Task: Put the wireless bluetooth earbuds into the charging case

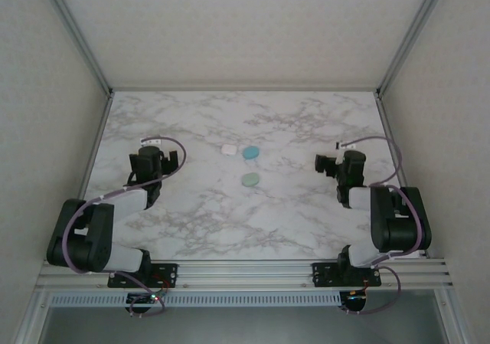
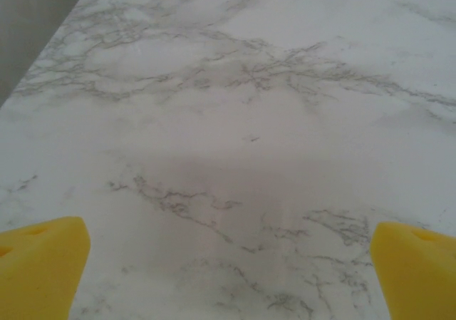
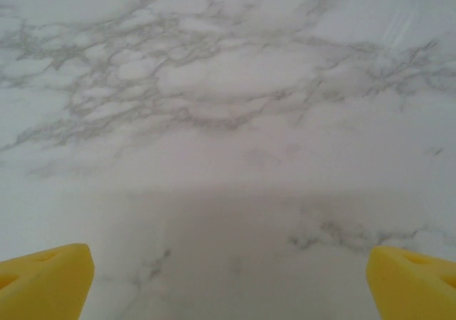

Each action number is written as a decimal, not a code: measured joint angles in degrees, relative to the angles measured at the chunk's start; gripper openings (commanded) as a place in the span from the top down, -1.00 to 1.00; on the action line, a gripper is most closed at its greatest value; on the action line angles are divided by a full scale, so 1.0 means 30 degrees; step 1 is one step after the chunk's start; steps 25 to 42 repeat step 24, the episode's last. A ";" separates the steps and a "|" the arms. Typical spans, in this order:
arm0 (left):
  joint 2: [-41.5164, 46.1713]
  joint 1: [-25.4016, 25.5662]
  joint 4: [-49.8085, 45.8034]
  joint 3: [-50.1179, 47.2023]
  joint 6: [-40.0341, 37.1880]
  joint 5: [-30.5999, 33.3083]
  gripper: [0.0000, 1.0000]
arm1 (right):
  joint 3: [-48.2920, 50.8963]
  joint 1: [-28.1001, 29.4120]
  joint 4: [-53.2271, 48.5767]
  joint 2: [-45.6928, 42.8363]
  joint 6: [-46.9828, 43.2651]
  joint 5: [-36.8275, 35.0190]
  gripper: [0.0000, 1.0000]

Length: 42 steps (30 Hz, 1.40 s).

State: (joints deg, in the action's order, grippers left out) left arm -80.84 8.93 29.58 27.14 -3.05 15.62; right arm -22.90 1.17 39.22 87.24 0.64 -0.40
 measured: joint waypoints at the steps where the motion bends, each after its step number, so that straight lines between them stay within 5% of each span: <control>1: -0.0350 -0.0313 0.0838 -0.0168 0.0007 -0.0415 -1.00 | 0.0372 0.0087 0.0233 0.0095 -0.0007 0.0211 -0.98; 4: -0.1515 -0.1341 0.3803 -0.1239 0.0138 -0.1690 -1.00 | 0.0452 0.0430 0.0750 0.0248 0.0066 0.0015 -0.98; 12: -0.2506 -0.2135 0.5209 -0.1559 0.0758 -0.2637 -1.00 | 0.0372 0.0838 0.1843 0.0248 0.0058 -0.0947 -0.98; 42: -0.2506 -0.2135 0.5508 -0.1552 0.0896 -0.2951 -1.00 | 0.0372 0.0838 0.1880 0.0248 0.0058 -0.1005 -0.98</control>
